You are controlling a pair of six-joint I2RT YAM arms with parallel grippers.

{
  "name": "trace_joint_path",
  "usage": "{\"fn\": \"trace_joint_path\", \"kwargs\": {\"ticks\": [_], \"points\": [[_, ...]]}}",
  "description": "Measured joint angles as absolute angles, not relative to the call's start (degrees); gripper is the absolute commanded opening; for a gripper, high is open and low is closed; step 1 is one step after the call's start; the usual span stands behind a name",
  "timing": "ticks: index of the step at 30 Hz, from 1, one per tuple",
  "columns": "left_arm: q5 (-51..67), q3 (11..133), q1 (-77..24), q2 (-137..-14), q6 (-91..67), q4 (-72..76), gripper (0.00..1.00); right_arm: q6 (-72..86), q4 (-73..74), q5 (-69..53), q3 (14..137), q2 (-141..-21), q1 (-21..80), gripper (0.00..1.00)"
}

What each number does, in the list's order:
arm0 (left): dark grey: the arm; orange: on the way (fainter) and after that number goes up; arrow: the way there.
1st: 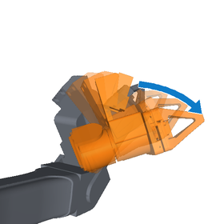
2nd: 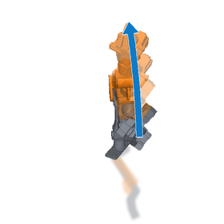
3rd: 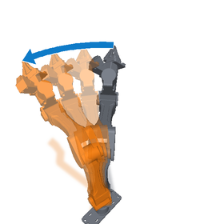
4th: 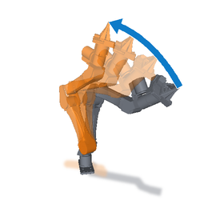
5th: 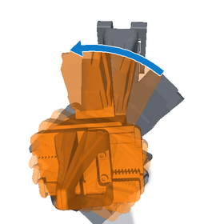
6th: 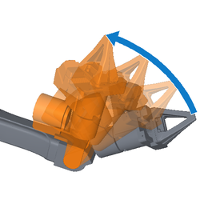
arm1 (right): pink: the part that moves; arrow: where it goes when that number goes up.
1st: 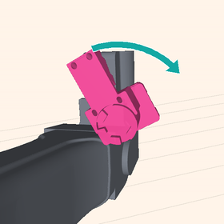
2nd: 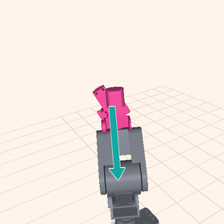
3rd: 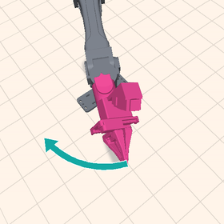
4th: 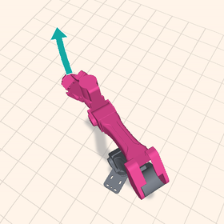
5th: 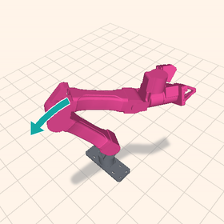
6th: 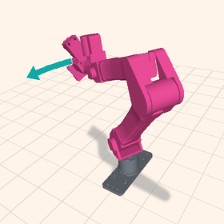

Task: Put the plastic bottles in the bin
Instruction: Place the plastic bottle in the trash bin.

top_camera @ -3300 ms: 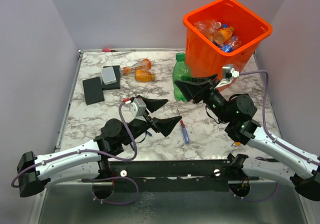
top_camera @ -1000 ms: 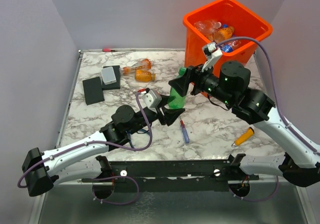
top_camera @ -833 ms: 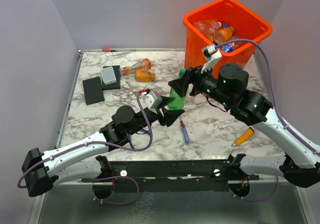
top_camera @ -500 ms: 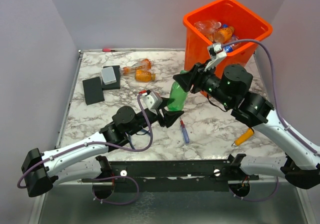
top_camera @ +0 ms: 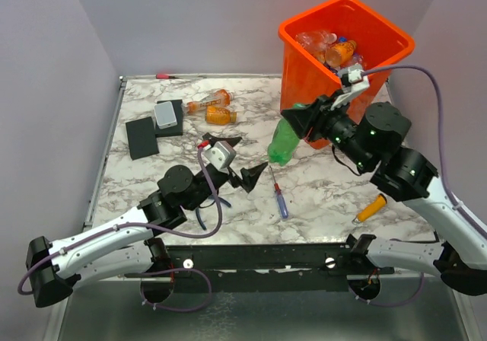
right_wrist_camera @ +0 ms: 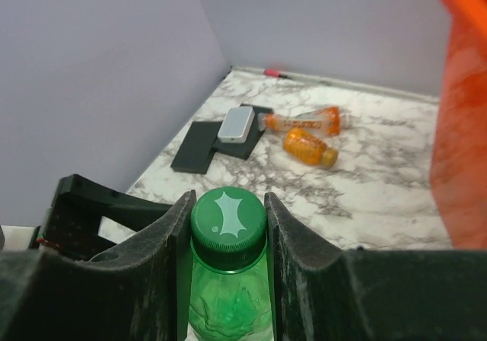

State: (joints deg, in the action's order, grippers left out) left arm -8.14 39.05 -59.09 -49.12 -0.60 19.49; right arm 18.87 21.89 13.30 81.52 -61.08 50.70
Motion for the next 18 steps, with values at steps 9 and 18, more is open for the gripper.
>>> {"fn": "trace_joint_path", "kwargs": {"ticks": [9, 18], "points": [[-33.63, 37.69, -58.94, -45.06, 17.56, 19.29, 0.99, 4.64, 22.79, 25.52, 91.29, -56.05, 50.70, 0.00], [-43.86, 29.89, -57.87, -44.53, 19.14, 20.18, 0.99, -11.88, 14.02, 39.70, 98.48, -61.58, 50.70, 0.00]]}}
